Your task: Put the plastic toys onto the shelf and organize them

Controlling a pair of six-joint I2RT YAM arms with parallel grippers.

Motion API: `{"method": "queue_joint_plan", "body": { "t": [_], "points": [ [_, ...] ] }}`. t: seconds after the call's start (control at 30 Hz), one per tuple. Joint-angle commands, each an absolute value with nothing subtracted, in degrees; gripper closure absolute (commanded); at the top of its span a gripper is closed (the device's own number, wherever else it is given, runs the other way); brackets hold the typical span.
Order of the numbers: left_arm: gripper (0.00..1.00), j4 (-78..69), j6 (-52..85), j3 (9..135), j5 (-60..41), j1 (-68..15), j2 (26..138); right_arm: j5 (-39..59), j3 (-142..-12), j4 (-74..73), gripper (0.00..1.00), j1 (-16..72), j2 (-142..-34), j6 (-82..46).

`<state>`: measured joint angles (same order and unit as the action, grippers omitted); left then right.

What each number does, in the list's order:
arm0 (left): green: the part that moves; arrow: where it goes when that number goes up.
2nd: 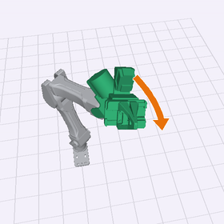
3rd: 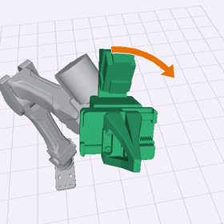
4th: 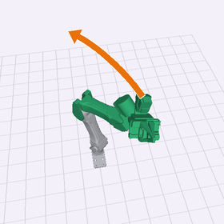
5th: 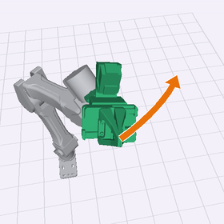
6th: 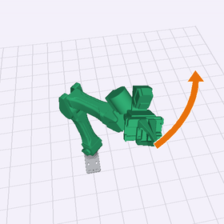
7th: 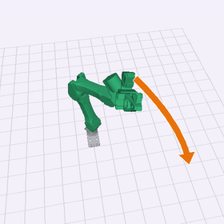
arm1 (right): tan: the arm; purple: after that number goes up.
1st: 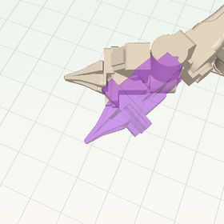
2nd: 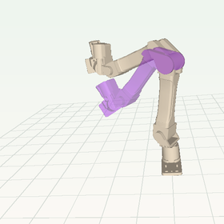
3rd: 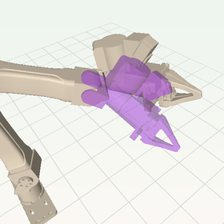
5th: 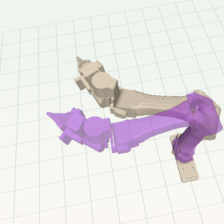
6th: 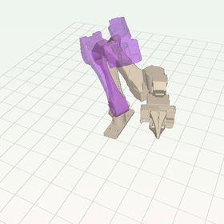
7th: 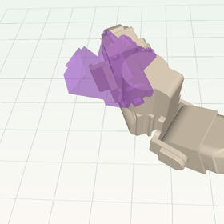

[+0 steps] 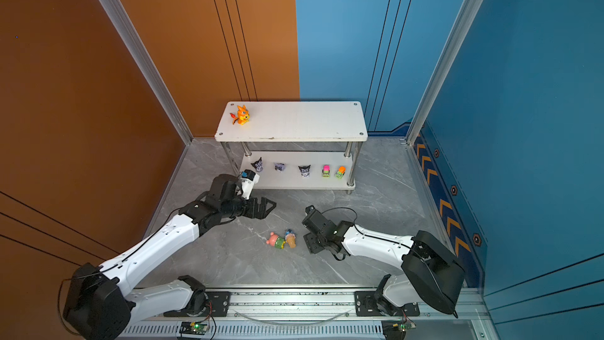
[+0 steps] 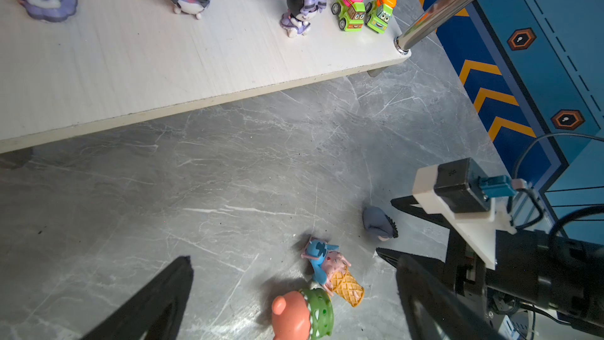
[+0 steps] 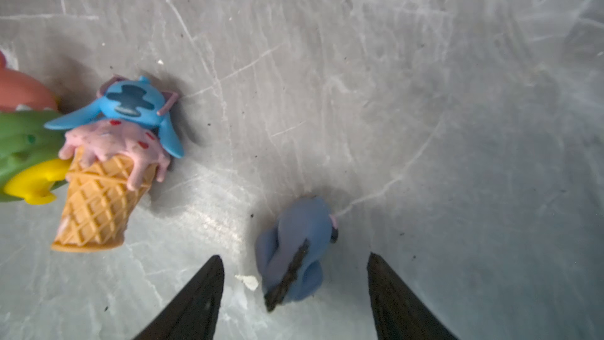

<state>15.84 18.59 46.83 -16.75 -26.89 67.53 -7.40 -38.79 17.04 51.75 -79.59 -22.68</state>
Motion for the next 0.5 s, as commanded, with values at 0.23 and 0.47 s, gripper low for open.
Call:
{"method": "queue_joint_plan", "body": {
  "t": [0.23, 0.47],
  "points": [
    [0.01, 15.1, 19.3, 47.2, -17.9, -26.4, 68.2, -11.7, -36.8, 9.7, 0.33, 52.5, -80.8, -25.0],
    [0.01, 15.1, 19.1, 47.4, -18.1, -26.5, 68.6, -12.3, -35.8, 9.9, 0.38, 52.6, -82.0, -25.2]
  ]
}}
